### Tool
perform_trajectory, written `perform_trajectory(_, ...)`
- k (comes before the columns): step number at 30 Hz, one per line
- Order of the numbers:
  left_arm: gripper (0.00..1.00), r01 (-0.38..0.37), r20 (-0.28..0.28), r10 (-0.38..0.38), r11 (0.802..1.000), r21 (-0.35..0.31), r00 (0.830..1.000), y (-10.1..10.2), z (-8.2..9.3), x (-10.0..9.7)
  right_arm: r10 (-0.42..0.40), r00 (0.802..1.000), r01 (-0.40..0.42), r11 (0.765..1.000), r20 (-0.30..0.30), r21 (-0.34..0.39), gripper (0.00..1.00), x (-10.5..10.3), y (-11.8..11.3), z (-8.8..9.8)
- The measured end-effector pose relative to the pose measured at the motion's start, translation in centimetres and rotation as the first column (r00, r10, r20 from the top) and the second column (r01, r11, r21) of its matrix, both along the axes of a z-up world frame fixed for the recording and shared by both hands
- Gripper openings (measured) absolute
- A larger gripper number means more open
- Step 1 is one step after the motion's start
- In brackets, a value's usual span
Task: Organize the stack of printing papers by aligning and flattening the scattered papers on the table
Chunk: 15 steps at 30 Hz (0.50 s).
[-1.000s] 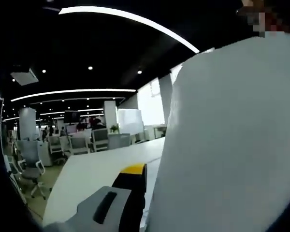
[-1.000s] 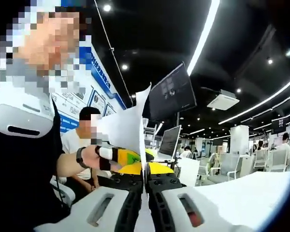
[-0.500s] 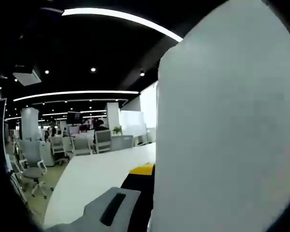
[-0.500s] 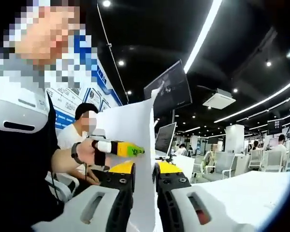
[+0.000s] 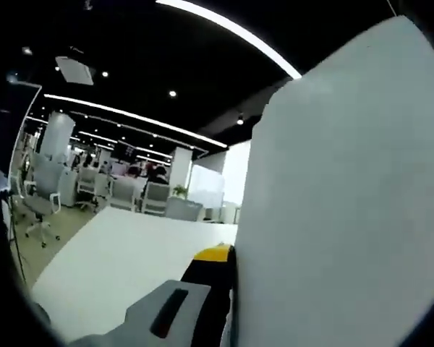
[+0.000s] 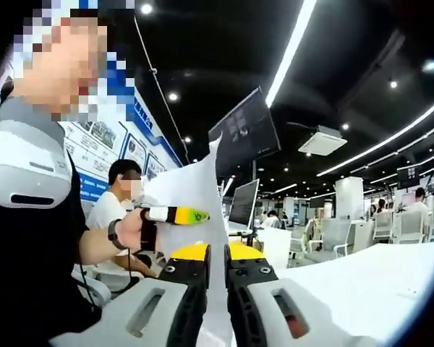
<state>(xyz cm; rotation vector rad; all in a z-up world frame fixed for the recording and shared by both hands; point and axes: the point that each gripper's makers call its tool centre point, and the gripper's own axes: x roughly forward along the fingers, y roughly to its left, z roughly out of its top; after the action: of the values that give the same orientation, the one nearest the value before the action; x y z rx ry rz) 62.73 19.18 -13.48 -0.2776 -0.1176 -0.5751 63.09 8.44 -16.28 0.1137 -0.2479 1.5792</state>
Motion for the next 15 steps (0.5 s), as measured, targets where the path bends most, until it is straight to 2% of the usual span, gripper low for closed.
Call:
perform_trajectory(5,0.06,-0.016,-0.019,0.016,1.000,-0.008,1.000,0.6,-0.7,0.1,-0.008,1.000,0.008,1.000,-0.010,-0.014,0.04,0.3,0.0,-0.4)
perform_trajectory(7,0.06,-0.006,-0.029,0.004,0.998,-0.070,1.000,0.8,-0.7,0.1,-0.007,1.000,0.006,1.000,-0.018,-0.018,0.03,0.3,-0.1,-0.5)
perform_trajectory(11,0.06,-0.005,-0.053,-0.002,0.990,-0.138,0.999,1.5,-1.3,0.5,-0.019,0.999,0.018,0.999,-0.033,-0.028,0.03,0.7,-0.3,-0.8)
perform_trajectory(15,0.06,-0.027,-0.052,0.019,0.986,-0.167,0.998,2.1,-1.6,0.7,-0.031,0.999,0.029,0.999,-0.035,-0.033,0.03,0.9,-0.4,-1.1)
